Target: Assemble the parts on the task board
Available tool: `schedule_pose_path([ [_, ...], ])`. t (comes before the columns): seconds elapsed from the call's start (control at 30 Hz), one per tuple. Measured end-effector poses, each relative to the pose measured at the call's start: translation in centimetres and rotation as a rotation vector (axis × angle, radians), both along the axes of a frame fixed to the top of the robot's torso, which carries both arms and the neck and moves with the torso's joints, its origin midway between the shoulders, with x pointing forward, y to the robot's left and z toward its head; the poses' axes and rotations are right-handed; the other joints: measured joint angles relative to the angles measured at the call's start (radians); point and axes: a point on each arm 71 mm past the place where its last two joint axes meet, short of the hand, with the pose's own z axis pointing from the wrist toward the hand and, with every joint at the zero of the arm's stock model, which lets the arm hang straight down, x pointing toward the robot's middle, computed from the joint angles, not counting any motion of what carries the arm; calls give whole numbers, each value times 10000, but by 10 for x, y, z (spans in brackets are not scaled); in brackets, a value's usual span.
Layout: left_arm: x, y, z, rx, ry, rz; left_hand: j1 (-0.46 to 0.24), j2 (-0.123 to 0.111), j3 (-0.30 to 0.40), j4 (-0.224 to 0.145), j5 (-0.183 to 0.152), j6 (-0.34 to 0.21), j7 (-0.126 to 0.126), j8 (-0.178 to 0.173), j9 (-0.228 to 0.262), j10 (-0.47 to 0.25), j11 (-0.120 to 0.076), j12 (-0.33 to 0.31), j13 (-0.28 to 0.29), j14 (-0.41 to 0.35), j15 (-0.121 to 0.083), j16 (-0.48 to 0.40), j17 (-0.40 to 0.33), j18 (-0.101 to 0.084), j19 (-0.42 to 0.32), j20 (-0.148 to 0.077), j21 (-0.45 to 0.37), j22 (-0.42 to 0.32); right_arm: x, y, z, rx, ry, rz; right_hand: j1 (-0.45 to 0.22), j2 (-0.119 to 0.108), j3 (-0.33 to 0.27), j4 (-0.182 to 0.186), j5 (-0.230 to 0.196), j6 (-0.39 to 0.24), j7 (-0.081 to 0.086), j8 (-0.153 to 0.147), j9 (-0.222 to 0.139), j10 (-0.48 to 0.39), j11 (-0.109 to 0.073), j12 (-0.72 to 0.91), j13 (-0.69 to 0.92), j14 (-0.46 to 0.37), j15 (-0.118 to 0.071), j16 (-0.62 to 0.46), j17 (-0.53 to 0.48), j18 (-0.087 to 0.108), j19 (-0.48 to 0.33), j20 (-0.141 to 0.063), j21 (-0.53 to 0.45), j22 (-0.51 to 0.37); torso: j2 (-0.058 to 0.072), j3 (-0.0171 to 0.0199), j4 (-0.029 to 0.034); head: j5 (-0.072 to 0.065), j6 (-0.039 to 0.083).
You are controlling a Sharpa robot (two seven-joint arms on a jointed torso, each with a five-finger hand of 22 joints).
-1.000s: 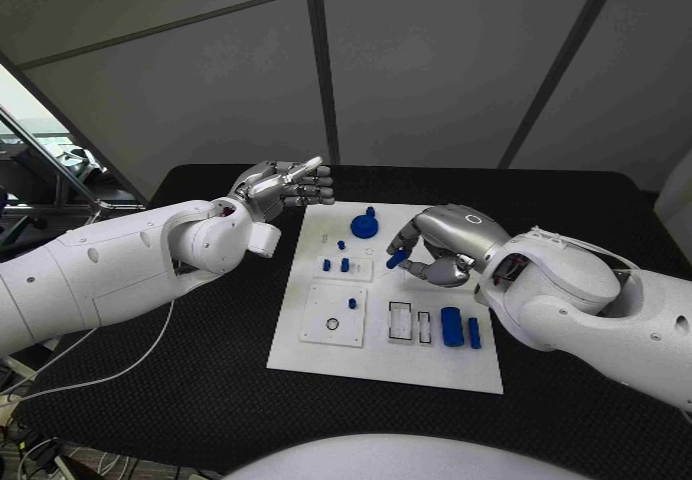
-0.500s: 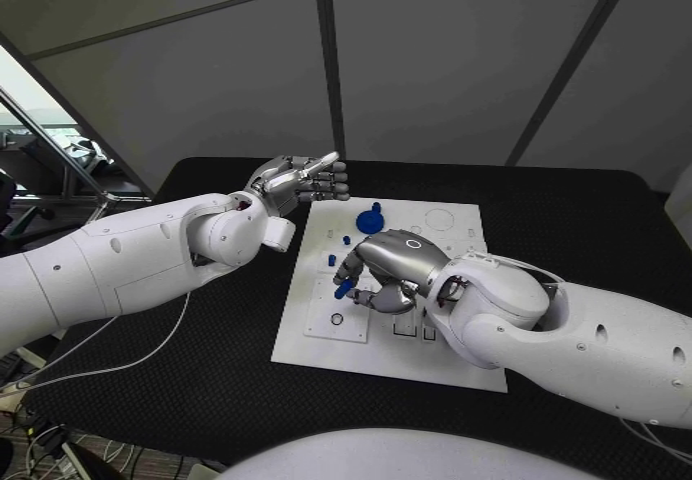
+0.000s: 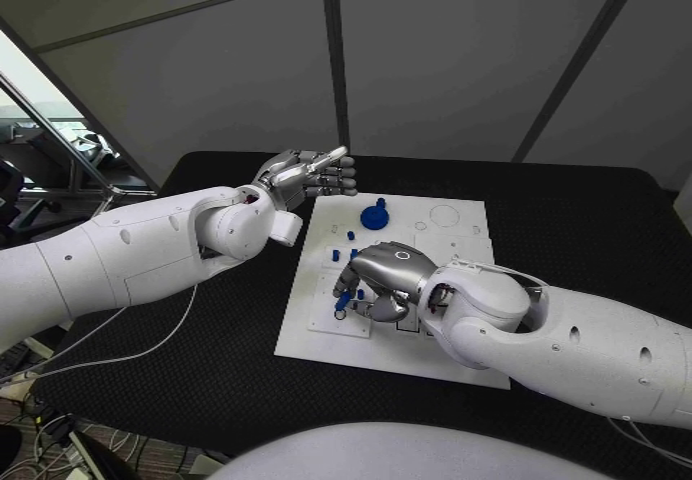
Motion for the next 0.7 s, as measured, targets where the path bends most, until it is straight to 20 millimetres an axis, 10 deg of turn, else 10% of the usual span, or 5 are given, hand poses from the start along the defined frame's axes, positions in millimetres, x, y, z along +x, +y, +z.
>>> schedule_pose_path([
  [0.7, 1, 0, 0, 7, 27, -19, 0, 0, 0, 0, 0, 0, 0, 0, 0, 0, 0, 0, 0, 34, 34, -40, -2, 1, 0, 0, 0, -21, -3, 7, -10, -666, -230, 490, 0, 0, -2, -2, -2, 14, 46, 22, 7, 71, 1, -1, -3, 0, 0, -1, -3, 2, 0, 0, 0, -1, -1, -4, -1, 35, -96],
])
